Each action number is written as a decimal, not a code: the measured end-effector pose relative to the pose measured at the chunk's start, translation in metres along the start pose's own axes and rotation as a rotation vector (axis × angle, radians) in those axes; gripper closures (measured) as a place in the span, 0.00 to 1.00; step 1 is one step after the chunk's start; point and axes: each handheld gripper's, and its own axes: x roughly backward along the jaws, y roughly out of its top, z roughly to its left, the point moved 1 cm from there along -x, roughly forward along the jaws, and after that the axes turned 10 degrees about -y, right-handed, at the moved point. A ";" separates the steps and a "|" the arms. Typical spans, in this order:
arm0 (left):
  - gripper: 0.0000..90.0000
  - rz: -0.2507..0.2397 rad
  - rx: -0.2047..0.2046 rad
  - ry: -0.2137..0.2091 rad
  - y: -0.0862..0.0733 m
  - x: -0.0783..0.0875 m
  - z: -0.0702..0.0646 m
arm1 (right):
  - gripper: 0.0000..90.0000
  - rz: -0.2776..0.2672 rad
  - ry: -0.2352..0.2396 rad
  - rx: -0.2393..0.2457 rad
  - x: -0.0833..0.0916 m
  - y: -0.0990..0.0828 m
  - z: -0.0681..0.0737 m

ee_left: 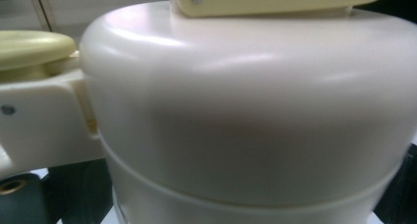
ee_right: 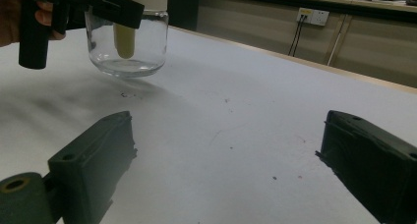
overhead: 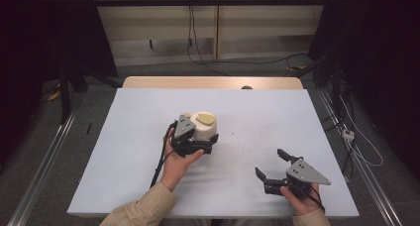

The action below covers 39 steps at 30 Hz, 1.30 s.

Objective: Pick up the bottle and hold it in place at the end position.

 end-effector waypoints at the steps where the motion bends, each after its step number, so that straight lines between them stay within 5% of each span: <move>1: 0.06 0.000 0.000 0.001 0.000 -0.001 0.000 | 0.06 0.001 0.000 0.001 0.000 0.000 0.000; 39: 0.06 0.001 -0.003 0.005 0.005 -0.027 0.011 | 0.06 0.001 0.003 0.003 0.001 -0.001 -0.001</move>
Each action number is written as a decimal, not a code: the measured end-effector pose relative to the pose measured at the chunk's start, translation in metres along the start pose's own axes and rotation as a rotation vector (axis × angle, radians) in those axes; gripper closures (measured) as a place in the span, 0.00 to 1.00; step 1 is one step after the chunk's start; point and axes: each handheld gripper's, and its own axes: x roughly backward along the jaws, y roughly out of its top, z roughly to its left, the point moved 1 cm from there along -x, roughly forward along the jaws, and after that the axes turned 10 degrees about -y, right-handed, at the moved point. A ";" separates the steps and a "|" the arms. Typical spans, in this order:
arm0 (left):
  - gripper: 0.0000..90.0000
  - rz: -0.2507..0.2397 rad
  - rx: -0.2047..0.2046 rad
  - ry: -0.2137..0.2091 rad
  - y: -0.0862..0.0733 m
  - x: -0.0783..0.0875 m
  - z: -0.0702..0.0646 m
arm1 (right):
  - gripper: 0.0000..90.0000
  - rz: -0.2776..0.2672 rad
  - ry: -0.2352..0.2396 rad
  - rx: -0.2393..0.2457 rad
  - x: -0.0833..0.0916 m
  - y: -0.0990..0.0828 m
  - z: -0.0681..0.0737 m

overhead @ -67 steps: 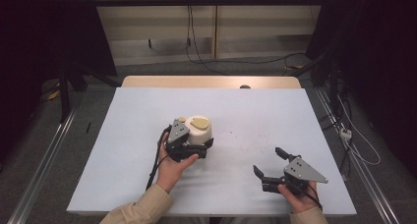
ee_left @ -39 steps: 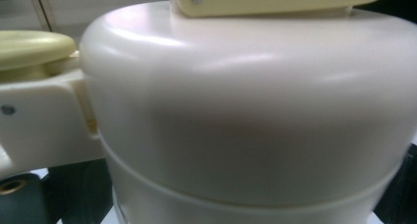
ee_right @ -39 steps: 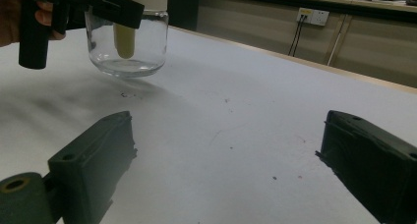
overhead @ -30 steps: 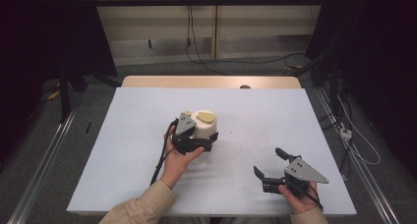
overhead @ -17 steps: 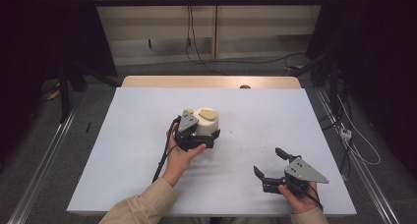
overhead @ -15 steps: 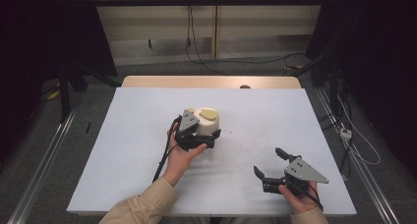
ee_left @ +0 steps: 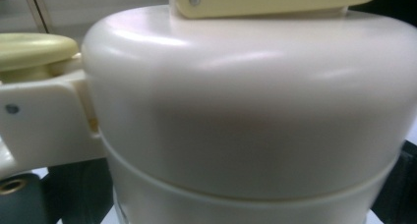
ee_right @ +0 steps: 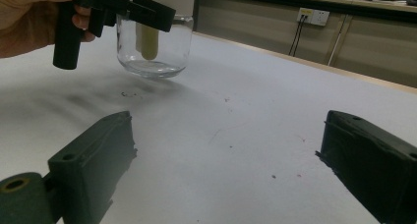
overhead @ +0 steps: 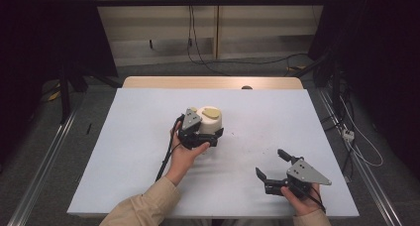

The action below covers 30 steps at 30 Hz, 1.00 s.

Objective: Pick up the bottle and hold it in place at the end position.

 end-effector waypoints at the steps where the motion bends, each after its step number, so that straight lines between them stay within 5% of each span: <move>1: 0.06 0.001 0.000 0.000 0.000 0.000 0.000 | 0.06 0.000 0.000 0.000 0.000 0.000 0.000; 30: 0.06 0.003 0.008 0.000 0.001 -0.017 0.011 | 0.06 0.004 -0.009 -0.002 0.000 -0.001 -0.001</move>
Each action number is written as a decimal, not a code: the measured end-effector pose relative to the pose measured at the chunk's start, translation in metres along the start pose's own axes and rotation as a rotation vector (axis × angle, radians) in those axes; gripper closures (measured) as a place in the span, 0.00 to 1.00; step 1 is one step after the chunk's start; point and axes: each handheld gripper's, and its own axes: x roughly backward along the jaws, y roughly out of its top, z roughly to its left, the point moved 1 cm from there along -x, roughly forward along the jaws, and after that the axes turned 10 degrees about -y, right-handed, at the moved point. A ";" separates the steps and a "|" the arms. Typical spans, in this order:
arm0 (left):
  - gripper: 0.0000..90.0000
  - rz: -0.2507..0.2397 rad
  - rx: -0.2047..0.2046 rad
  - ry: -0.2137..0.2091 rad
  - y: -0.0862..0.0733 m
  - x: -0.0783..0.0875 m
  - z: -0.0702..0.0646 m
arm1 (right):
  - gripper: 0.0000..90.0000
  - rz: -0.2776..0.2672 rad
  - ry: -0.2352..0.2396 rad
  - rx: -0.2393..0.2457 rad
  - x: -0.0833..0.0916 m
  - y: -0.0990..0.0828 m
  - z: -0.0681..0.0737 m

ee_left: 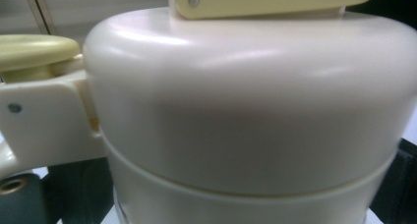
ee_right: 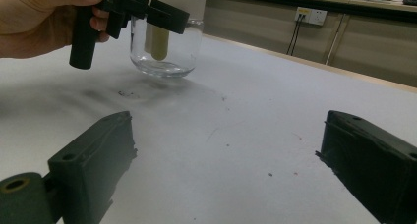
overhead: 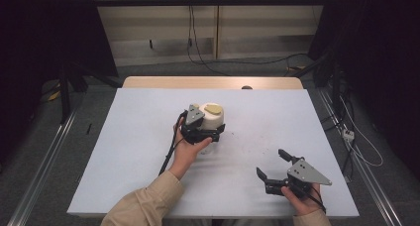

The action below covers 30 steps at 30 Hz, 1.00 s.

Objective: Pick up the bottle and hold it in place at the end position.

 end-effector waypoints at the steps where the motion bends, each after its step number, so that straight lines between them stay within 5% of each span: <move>1: 0.06 0.000 0.001 -0.001 0.000 -0.001 0.001 | 0.06 0.000 0.000 0.000 0.000 0.000 0.000; 30: 0.06 -0.023 -0.005 0.033 -0.006 -0.012 0.007 | 0.06 -0.003 0.001 0.005 0.000 0.000 0.000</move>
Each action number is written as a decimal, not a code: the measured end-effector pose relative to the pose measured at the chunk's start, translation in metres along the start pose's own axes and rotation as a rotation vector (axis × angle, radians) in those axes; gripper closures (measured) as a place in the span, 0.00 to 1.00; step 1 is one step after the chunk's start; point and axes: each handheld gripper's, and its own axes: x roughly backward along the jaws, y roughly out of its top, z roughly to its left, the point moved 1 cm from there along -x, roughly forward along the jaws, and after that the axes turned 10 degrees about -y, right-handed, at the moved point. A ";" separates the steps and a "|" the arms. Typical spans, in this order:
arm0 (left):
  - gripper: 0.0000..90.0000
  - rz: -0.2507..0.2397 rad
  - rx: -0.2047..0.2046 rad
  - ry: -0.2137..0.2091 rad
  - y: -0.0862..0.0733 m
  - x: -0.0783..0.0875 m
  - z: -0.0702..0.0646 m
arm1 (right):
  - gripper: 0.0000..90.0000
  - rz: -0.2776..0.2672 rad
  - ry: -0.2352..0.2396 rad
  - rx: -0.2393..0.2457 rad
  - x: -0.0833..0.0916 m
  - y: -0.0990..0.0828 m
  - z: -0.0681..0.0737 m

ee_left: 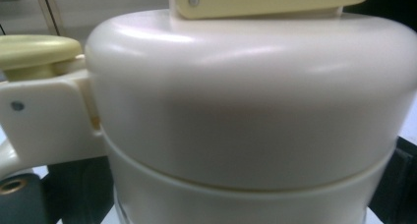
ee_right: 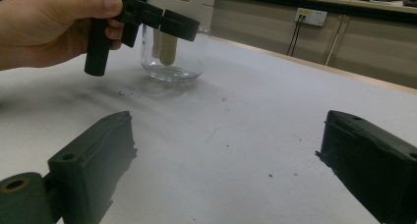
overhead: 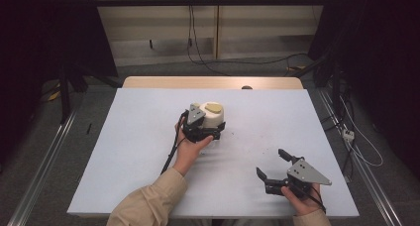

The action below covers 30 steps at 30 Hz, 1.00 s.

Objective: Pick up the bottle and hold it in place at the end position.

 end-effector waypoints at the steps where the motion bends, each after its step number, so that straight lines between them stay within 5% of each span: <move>1: 0.06 0.001 0.001 0.000 0.000 0.000 0.000 | 0.06 0.000 0.001 0.000 0.000 0.000 0.000; 17: 0.06 0.024 -0.040 -0.001 0.008 -0.012 -0.005 | 0.06 -0.001 0.001 0.001 0.001 0.000 0.000; 30: 0.06 0.034 -0.014 0.027 0.000 -0.018 0.005 | 0.06 -0.002 0.004 0.003 0.000 0.000 0.000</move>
